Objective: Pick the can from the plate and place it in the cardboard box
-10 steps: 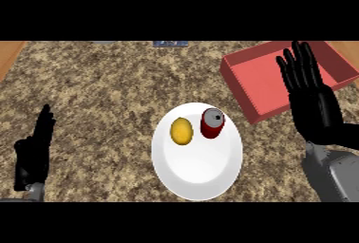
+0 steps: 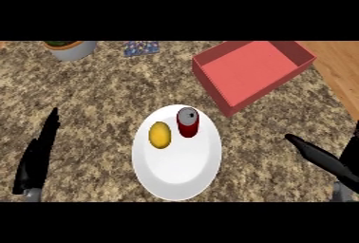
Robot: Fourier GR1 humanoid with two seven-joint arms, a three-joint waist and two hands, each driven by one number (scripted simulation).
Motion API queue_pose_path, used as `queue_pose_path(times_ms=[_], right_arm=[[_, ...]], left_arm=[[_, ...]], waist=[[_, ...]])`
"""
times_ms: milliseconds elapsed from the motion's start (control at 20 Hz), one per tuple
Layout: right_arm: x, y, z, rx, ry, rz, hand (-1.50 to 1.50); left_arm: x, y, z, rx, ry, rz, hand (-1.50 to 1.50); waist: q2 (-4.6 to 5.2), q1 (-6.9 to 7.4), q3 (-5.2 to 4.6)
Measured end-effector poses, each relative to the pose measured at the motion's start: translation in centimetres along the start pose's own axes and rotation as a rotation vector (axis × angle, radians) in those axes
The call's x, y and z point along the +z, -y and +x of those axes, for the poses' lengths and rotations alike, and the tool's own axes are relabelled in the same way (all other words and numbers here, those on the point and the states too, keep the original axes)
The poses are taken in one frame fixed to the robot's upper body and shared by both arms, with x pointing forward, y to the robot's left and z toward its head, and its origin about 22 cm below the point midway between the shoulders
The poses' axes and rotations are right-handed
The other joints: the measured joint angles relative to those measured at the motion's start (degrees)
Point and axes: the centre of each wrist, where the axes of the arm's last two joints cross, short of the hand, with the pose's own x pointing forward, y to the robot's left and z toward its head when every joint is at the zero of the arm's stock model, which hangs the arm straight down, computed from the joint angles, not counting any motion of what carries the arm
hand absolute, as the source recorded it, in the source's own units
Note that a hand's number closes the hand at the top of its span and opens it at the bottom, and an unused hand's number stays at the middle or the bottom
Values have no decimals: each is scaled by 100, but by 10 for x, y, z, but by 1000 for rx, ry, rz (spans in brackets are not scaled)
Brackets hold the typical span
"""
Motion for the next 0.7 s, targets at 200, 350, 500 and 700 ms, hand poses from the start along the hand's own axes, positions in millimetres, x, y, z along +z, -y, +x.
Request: queue_pose_path(times_ms=[200, 350, 500, 700], right_arm=[[53, 17, -10, 200, 125, -115, -150], [99, 23, -9, 349, 167, -72, -150], [148, 25, -1, 488, 138, -24, -150], [199, 19, 26, 596, 70, 30, -150]], left_arm=[[1, 5, 0, -18, 23, -67, 0], [-2, 8, 3, -27, 45, -109, 0], [-6, 10, 7, -33, 67, -140, 0], [-9, 19, 10, -36, 93, -176, 0]], waist=[[38, 104, -28], [72, 265, -56], [100, 414, -74], [134, 598, -88]])
